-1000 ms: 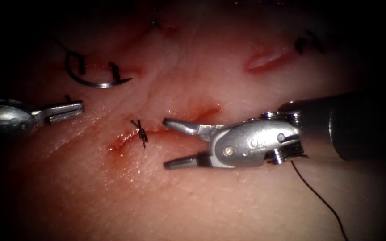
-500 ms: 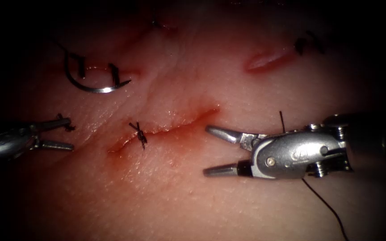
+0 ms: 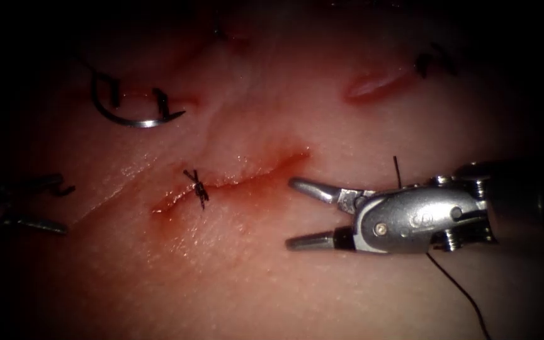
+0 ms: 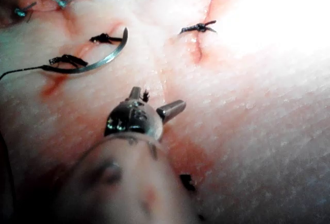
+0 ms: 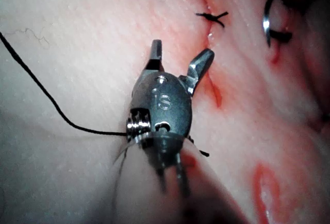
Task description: Wound Closure
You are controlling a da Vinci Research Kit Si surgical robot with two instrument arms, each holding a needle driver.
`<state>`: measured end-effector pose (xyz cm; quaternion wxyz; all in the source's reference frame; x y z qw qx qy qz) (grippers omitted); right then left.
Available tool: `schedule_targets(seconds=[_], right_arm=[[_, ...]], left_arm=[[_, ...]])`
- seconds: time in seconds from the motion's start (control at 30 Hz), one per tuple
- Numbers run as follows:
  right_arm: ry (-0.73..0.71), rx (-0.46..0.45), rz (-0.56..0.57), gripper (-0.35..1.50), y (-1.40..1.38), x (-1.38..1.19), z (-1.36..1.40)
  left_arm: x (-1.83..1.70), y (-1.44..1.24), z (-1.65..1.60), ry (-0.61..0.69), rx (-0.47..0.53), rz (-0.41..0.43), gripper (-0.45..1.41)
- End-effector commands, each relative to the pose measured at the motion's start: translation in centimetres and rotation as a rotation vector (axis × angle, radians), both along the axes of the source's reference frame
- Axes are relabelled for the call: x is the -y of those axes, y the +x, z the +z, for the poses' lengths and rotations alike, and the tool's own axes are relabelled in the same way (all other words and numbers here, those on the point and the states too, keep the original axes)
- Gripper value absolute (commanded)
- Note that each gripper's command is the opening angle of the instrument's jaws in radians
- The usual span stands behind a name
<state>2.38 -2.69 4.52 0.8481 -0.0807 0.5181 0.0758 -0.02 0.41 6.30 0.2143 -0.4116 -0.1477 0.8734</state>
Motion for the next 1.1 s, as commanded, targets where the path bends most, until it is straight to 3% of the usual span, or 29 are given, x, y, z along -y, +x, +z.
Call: schedule_targets(seconds=[0.03,0.2,0.37,0.57,0.8,0.97,1.1], right_arm=[[-0.001,-0.003,-0.003,1.47,0.09,0.02,0.04],[0.002,0.000,-0.008,1.47,0.07,0.03,0.03],[0.001,0.000,-0.008,1.47,0.08,0.04,0.03],[-0.002,0.006,-0.014,1.47,0.08,0.08,0.07],[0.008,0.010,-0.017,1.47,0.11,0.12,0.15],[0.016,0.012,-0.023,1.47,0.16,0.15,0.17],[0.017,0.011,-0.023,1.47,0.18,0.14,0.17]], left_arm=[[-0.07,-0.07,0.02,-0.014,0.010,0.003,0.58],[-0.32,-0.19,-0.13,-0.101,0.060,-0.028,0.63],[-0.48,-0.34,-0.23,-0.137,0.088,-0.079,0.84],[-0.33,-0.53,-0.18,-0.110,0.164,-0.061,0.86],[-0.03,-0.60,0.18,-0.035,0.177,-0.034,0.83],[0.08,-0.49,0.58,0.052,0.124,-0.011,0.98],[0.11,-0.33,0.85,0.144,0.087,-0.021,0.96]])
